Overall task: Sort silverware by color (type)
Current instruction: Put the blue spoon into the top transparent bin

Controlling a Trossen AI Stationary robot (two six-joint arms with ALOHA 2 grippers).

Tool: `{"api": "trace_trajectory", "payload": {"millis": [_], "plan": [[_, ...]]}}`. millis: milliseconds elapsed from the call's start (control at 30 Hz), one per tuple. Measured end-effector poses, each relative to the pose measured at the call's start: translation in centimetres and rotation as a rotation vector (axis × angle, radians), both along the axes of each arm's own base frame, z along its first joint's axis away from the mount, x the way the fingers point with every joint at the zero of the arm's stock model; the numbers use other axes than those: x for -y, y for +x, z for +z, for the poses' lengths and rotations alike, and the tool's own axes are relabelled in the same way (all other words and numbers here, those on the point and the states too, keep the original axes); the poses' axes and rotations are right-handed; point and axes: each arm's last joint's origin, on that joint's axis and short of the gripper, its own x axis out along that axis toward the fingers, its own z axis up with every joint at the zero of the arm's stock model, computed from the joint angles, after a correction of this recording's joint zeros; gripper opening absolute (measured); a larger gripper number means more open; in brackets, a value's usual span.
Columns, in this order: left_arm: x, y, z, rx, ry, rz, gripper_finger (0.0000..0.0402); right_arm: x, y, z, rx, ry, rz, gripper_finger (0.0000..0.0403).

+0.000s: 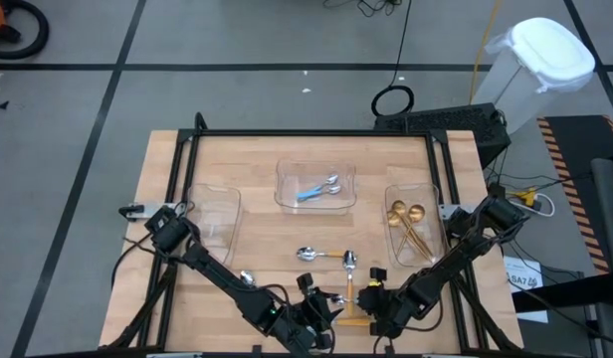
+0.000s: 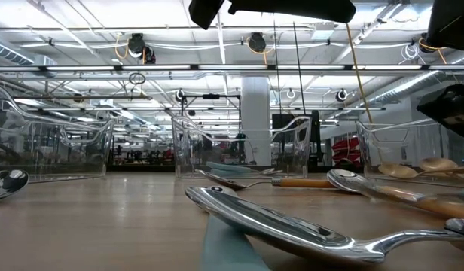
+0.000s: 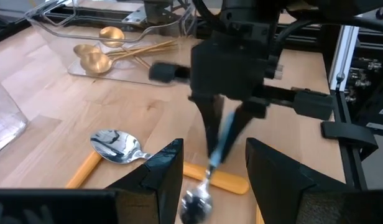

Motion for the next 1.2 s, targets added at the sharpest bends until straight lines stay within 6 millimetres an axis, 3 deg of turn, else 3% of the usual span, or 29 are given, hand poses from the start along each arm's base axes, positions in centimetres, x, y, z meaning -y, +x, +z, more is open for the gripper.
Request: {"api": "trace_trajectory", "payload": {"millis": [267,467,700,967,1200], "plan": [[0.0,0.1,0.0,0.011,-0.057,0.011,0.0172,0.5,-0.4,4.1,0.170,-0.015,-0.013,0.0035],[0.7,-0.8,1.5,0.038,-0.090,-0.008,0.0172,0.9,-1.1,7.1,0.293,-0.032,-0.013,0.0035],[1.6,-1.5,1.4,0.015,-0.006,-0.056,0.0172,1.8,-1.5,9.7,0.365,-0.111,0.070,0.0035],[1.4,-1.5,1.2,-0.025,0.022,-0.089,0.0172,4.7,-0.9,11.9,0.397,-0.267,0.121,0.0035],[-0.2,-0.5,1.2,-0.032,0.118,-0.042,0.0172,8.1,-0.1,13.4,0.387,-0.380,0.100,0.0035]]}}
